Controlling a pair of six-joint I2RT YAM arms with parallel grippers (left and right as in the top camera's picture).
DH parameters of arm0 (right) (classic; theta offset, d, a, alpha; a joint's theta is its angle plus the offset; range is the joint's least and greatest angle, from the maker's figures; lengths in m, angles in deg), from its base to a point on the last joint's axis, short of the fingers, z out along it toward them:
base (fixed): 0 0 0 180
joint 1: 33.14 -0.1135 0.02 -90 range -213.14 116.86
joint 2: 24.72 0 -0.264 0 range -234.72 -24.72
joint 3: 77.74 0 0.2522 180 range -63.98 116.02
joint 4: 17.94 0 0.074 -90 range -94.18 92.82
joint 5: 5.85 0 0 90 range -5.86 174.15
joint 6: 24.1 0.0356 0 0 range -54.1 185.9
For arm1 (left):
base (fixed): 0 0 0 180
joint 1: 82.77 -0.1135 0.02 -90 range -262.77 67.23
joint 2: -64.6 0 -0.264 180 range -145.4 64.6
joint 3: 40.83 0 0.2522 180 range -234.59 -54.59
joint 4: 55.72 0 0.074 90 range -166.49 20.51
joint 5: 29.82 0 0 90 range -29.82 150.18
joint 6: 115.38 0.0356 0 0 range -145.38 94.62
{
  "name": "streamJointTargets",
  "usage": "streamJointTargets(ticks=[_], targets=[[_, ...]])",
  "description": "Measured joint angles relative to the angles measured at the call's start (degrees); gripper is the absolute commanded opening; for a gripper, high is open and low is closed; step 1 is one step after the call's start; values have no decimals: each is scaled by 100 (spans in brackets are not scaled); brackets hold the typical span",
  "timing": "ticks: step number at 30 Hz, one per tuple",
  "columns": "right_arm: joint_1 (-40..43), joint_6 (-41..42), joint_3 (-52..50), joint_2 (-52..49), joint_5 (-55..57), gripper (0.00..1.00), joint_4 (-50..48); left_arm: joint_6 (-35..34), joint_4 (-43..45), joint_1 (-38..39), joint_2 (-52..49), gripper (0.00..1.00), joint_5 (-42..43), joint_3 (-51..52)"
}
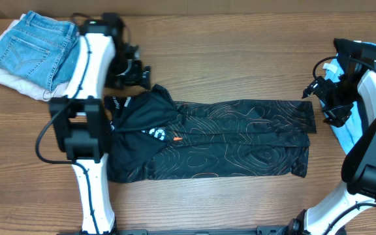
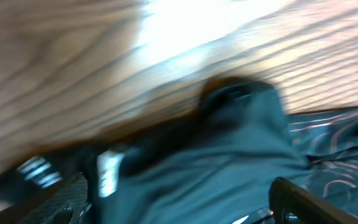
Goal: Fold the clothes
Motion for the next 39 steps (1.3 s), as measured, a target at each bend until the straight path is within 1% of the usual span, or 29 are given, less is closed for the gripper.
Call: streamJointTargets(ticks=[2, 5, 11, 13, 18, 20, 22, 30, 32, 34, 37, 39], targets=[[0, -28, 0, 0, -35, 100, 9, 63, 129, 186, 0, 96, 2, 0], [0, -63, 0, 0, -52, 100, 9, 79, 330, 380, 0, 91, -2, 0], [0, -184, 0, 0, -94, 100, 11, 72, 813, 409, -2, 89, -35, -2], [0, -214, 0, 0, -94, 100, 4, 70, 922, 393, -9, 88, -92, -2], [2, -221, 0, 0, -109, 100, -11, 55, 1021, 389, -131, 84, -258, -7], [0, -219, 0, 0, -114, 100, -11, 57, 1056, 402, -251, 78, -372, -7], [0, -223, 0, 0, -116, 100, -26, 55, 1062, 422, -345, 74, -437, -7], [0, -236, 0, 0, -133, 100, -76, 57, 1095, 590, -490, 72, -568, -7], [0, -234, 0, 0, -136, 99, -79, 59, 1097, 658, -494, 67, -592, -7], [0, -238, 0, 0, -131, 98, -76, 61, 1099, 730, -501, 60, -619, -7], [0, -258, 0, 0, -133, 97, -74, 61, 1099, 767, -531, 43, -673, -7], [0, -271, 0, 0, -133, 97, -76, 48, 1093, 793, -570, 35, -697, -7]])
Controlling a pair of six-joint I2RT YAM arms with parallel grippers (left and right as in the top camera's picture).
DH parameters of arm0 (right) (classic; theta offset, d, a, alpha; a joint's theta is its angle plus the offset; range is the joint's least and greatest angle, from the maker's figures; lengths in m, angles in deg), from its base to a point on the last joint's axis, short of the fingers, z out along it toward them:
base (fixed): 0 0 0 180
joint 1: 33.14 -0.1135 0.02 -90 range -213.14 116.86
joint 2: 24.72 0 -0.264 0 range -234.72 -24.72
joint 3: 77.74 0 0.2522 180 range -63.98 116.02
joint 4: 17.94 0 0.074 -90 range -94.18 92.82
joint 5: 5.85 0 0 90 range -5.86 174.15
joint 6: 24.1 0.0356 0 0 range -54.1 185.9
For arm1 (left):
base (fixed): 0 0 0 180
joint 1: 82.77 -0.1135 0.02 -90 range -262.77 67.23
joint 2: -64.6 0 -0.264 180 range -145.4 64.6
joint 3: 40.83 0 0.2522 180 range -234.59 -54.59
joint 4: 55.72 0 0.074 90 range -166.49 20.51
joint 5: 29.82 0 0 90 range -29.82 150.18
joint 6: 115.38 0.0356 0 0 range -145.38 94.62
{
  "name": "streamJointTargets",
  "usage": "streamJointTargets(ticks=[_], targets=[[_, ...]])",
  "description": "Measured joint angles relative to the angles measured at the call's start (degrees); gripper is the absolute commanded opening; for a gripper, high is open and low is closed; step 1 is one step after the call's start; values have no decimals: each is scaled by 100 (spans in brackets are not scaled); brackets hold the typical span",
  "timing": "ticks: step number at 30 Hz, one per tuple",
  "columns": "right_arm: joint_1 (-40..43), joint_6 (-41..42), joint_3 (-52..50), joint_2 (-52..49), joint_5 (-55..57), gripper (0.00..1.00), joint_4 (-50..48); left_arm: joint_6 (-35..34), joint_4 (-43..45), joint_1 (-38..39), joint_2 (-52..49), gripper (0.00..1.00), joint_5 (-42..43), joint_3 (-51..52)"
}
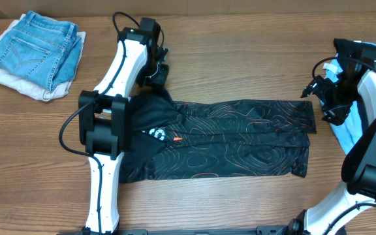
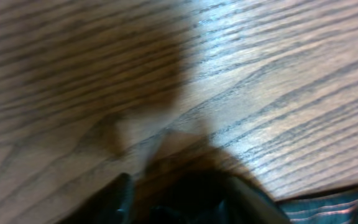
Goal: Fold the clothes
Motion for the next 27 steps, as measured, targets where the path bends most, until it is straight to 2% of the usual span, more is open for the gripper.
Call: streamJointTargets(ticks=[3, 6, 11, 18, 21, 27], targets=[[2, -11, 0, 0, 0, 96, -4, 7, -15, 4, -28, 26, -28, 0], [2, -11, 0, 0, -2, 92, 0, -2, -42, 4, -28, 4, -57, 0], [2, 2, 0, 0, 0, 83, 4, -31, -175, 4, -28, 4, -68, -2], [0, 42, 0, 0, -2, 81, 15, -286, -573, 4, -26, 4, -68, -149], [0, 50, 0, 0, -4, 72, 39, -444, -826, 7, -22, 4, -68, -269], [0, 81, 0, 0, -2, 67, 96, -728, -1425, 79, 68, 4, -85, -313]])
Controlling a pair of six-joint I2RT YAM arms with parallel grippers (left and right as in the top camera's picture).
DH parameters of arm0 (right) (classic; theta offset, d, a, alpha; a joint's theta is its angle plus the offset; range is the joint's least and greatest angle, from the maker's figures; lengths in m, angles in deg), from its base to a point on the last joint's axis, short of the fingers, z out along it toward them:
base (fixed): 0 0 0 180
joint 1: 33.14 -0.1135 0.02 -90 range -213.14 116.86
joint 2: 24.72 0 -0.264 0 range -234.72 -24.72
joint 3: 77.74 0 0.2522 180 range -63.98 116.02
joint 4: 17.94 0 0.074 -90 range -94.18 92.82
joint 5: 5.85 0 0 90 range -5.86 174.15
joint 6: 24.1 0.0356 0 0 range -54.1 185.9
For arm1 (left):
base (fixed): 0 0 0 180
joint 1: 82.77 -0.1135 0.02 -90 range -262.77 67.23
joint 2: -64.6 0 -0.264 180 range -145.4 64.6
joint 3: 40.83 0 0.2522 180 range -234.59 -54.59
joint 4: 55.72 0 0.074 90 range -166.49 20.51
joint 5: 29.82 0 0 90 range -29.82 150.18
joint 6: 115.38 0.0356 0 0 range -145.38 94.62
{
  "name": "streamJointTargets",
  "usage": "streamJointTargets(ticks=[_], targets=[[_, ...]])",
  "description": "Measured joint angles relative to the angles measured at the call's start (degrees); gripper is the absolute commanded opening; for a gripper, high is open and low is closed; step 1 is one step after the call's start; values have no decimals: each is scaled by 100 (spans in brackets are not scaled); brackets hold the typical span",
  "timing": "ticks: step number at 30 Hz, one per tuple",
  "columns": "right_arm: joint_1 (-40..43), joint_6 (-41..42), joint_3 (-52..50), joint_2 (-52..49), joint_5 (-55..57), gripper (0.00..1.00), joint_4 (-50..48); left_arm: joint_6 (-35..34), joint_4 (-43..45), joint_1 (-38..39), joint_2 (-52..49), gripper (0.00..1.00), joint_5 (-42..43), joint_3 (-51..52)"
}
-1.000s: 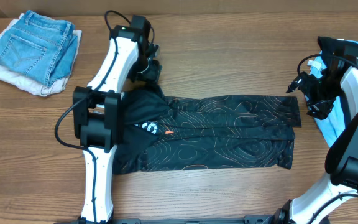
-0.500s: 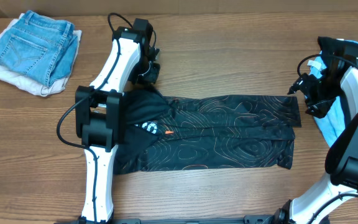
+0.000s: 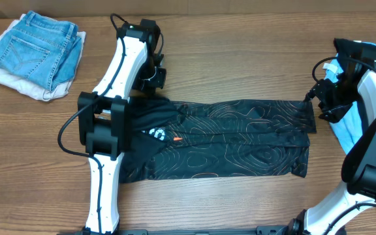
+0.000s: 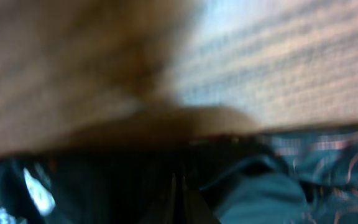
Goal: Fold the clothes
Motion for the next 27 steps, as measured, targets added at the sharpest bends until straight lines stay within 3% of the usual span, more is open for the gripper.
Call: streamJointTargets(ticks=[5, 21, 27], targets=[[2, 7, 0, 0, 2, 56, 146, -83, -258, 192, 94, 4, 0, -4], [0, 15, 0, 485, 0, 56, 636, -632, -1438, 632, 321, 4, 4, -31], [0, 15, 0, 789, 2, 56, 898, -756, -1467, 684, 323, 4, 308, -31]])
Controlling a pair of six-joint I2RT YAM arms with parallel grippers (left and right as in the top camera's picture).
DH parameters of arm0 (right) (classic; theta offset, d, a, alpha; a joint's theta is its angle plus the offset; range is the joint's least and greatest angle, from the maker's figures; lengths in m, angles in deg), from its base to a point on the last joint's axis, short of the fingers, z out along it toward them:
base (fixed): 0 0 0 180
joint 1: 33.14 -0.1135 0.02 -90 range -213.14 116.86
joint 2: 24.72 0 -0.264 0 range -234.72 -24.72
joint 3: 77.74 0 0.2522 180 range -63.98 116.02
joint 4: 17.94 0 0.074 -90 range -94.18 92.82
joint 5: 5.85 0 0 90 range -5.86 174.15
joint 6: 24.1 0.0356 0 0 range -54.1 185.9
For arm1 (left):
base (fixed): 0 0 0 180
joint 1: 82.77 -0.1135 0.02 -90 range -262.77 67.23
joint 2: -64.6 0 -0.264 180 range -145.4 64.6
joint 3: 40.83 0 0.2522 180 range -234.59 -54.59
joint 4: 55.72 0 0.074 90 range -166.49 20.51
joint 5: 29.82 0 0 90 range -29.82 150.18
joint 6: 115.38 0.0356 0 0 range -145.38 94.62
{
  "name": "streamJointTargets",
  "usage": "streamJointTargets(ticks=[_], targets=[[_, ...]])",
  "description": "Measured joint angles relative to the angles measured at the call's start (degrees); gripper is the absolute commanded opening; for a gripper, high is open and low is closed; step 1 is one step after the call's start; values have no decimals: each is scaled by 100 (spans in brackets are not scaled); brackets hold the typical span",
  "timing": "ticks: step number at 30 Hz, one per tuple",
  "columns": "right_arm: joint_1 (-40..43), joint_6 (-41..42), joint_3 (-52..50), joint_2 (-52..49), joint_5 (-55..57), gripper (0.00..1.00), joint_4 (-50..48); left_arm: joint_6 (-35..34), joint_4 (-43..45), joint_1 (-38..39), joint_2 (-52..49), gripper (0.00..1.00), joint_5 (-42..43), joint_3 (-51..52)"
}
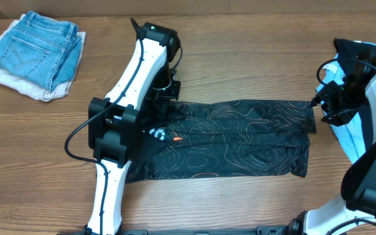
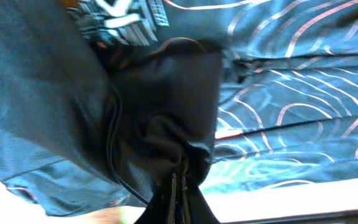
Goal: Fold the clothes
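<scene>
A black garment (image 1: pixel 240 137) with thin orange contour lines lies flat across the middle of the table. My left gripper (image 1: pixel 167 90) is at its upper left part. In the left wrist view, the left gripper (image 2: pixel 178 186) is shut, pinching a raised bunch of the black garment (image 2: pixel 166 93). My right gripper (image 1: pixel 318 104) sits at the garment's upper right corner. The overhead view does not show whether its jaws are closed or gripping the cloth.
Folded blue jeans (image 1: pixel 34 49) lie on a white cloth at the back left corner. A blue and white item (image 1: pixel 351 134) lies at the right edge under the right arm. The wooden table (image 1: pixel 240 59) shows behind the garment.
My left gripper has moved right and onto the garment and now pinches a bunch of its black fabric. The right gripper has shifted slightly toward the garment's upper right corner.
My left gripper was first at the garment's upper left end. Then it was over bare wood just behind the garment, then at the garment's back edge. Now it is shut on the fabric. The right gripper stayed near the upper right corner throughout.
</scene>
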Motion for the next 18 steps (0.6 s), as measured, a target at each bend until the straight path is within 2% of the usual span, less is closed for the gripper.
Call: streamJointTargets(ticks=[6, 11, 18], targets=[[2, -22, 0, 518, 13, 62, 280, -142, 0, 323, 2, 4, 157, 0], [2, -42, 0, 1163, 76, 65, 520, -299, -2, 1102, 142, 4, 216, 0], [2, -42, 0, 1290, 111, 67, 684, -437, -2, 1685, 249, 8, 258, 0]])
